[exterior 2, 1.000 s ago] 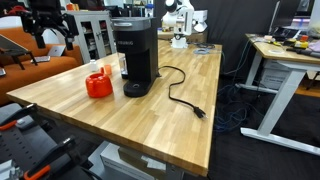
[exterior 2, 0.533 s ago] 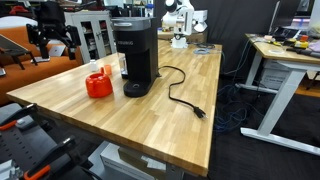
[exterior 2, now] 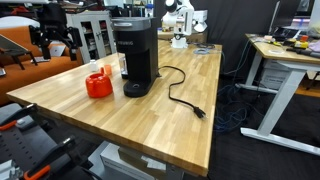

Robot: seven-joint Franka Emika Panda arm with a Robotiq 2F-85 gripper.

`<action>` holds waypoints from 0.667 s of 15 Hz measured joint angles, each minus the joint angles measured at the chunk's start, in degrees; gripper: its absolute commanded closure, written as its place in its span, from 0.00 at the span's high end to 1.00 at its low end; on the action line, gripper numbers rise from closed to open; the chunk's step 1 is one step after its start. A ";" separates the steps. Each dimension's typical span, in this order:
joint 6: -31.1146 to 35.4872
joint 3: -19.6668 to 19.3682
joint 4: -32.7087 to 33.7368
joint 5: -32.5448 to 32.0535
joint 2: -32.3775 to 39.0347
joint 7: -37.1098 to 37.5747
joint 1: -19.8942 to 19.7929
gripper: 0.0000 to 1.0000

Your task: Move the kettle to the left

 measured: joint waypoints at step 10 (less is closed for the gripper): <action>0.88 0.65 0.00 -2.05 0.60 1.76 -0.21 1.00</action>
